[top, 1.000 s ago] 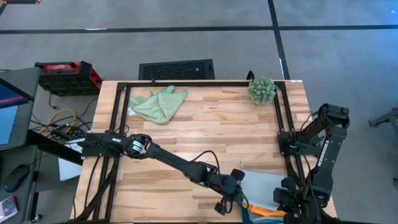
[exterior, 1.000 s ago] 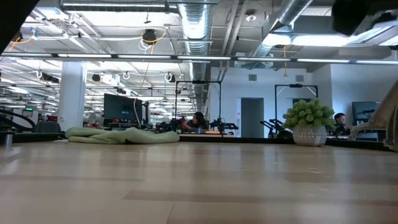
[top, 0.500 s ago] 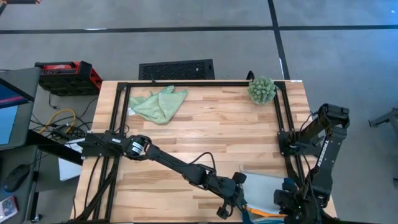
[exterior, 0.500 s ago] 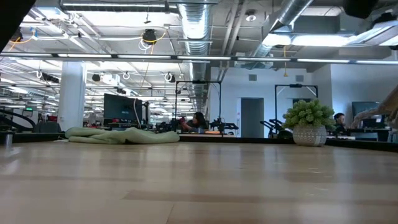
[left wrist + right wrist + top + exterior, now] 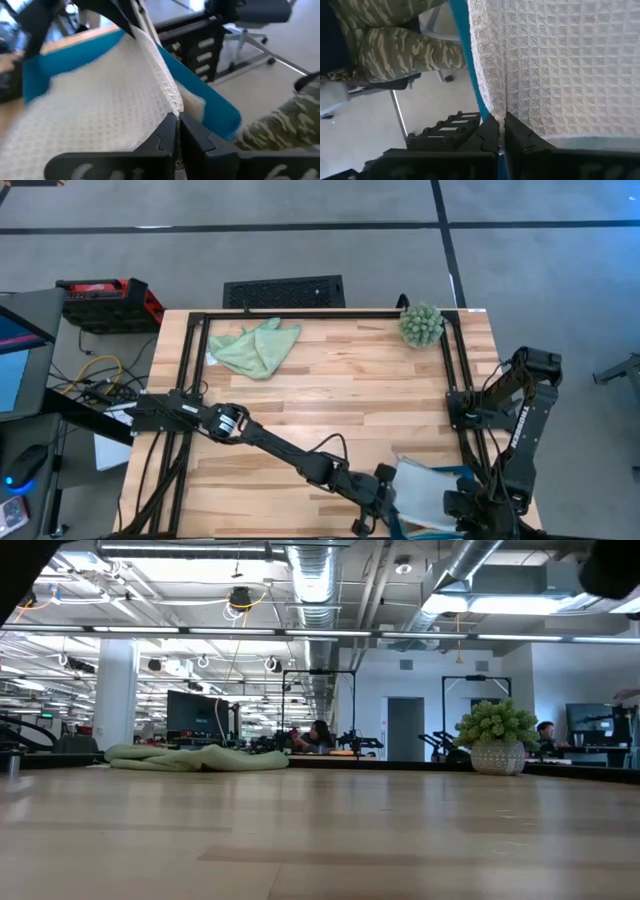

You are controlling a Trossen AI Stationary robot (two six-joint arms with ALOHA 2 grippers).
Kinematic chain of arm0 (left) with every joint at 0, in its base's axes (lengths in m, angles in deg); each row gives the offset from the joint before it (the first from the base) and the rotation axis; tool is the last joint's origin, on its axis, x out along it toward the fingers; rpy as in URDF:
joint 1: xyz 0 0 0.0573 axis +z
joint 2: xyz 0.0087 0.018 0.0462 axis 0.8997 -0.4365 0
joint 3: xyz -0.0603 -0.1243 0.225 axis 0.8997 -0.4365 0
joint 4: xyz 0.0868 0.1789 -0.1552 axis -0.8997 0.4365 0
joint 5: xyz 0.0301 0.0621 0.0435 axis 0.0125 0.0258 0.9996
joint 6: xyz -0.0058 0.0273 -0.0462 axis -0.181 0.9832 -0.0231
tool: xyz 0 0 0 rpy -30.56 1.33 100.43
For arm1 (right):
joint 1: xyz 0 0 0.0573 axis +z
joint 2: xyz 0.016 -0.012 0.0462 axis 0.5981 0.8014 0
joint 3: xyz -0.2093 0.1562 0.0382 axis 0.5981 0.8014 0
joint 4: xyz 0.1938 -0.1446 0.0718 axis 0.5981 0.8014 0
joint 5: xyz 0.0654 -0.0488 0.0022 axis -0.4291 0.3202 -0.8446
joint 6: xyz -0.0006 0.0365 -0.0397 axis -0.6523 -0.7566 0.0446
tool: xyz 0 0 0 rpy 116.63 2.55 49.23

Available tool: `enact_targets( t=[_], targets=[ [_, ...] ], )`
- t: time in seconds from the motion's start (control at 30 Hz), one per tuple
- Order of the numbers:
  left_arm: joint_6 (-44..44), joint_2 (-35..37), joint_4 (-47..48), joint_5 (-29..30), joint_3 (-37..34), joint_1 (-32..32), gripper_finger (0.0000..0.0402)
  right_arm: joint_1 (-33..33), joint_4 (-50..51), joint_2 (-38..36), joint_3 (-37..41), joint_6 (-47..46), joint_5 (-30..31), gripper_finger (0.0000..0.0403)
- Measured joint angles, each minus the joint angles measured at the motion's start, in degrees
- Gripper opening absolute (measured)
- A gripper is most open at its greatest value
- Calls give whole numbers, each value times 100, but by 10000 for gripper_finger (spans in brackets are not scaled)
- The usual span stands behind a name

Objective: Fold microfiber towels
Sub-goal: Put the folded gray towel into the blue bin

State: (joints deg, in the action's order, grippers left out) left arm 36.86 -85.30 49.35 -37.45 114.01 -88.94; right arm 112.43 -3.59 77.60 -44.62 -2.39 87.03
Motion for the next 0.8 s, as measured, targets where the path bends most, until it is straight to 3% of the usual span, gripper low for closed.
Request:
enact_targets(
  t=[0.4,0.57,0.8],
  targets=[
    [-142,14,53,2,98,-2,6,-32,18,4,0,15,9,68],
    [-271,14,88,-4,100,-4,54,-24,162,4,2,-26,-26,94],
    [-17,15,186,35,99,5,131,-64,149,4,2,1,11,159]
  ],
)
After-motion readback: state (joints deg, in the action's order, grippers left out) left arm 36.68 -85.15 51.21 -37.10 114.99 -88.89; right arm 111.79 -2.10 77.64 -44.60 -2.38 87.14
